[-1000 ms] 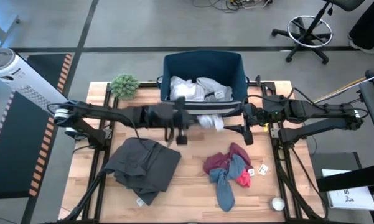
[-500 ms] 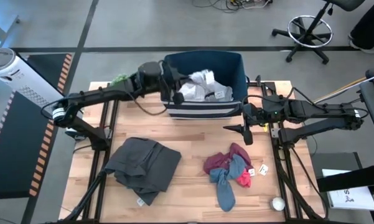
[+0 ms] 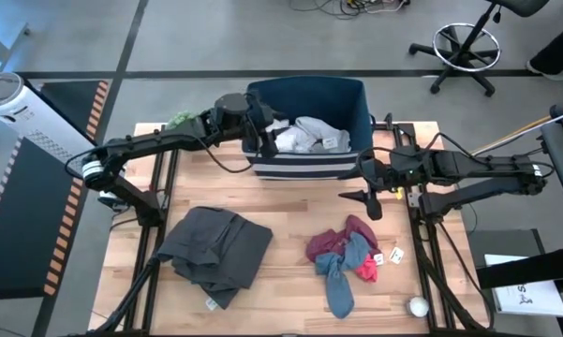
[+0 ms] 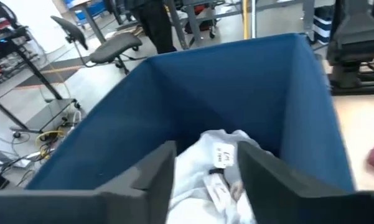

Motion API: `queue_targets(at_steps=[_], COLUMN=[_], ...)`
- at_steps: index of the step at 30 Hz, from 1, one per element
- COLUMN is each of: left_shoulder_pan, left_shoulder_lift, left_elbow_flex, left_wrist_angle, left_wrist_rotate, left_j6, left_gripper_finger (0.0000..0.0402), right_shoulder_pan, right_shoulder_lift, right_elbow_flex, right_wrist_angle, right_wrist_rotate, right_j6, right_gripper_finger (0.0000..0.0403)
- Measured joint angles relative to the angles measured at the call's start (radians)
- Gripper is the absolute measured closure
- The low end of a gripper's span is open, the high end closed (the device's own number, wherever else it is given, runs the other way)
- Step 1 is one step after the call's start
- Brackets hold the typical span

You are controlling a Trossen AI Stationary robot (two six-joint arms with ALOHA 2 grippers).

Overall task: Sort clothes
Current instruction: Put the blue sock into the blue laundry organizer

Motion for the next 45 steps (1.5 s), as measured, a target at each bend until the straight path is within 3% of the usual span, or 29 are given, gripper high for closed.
queue_targets(at_steps=[4,7,15,24,33,38,45], left_shoulder_pan=[-0.046,-0.105,-0.243,-0.379,-0.550,-0.625,-0.685], left_shoulder_lift=[-0.019,-0.040,-0.151,-0.346,-0.478,-0.501,-0.509], left_elbow_flex=[-0.003,-0.028,-0.170,-0.437,-0.627,-0.667,-0.685], left_wrist_angle=[-0.021,0.002,0.167,0.300,0.359,0.361,0.360], left_wrist_rotate=[0.003,0.009,0.005,-0.165,-0.364,-0.451,-0.497], left_j6=[0.022,0.028,0.028,-0.025,-0.081,-0.089,-0.097], left_gripper_finger=[0.0168,0.0160,0.0201,0.0212,0.0203,0.0210,0.0216], right_shoulder_pan=[0.051,0.104,0.275,0.439,0.455,0.447,0.440], right_shoulder_lift=[0.024,0.072,0.229,0.469,0.664,0.753,0.831], right_elbow_flex=[0.000,-0.015,-0.067,-0.068,-0.008,0.013,0.065], right_wrist_angle=[-0.060,-0.087,-0.052,0.102,0.100,0.041,0.000], right_wrist_rotate=[-0.001,0.000,-0.001,0.008,0.048,0.053,0.081], right_j6=[0.048,0.095,0.247,0.405,0.420,0.404,0.394], right_gripper_finger=[0.0199,0.0199,0.0192,0.0141,0.0118,0.0126,0.0151])
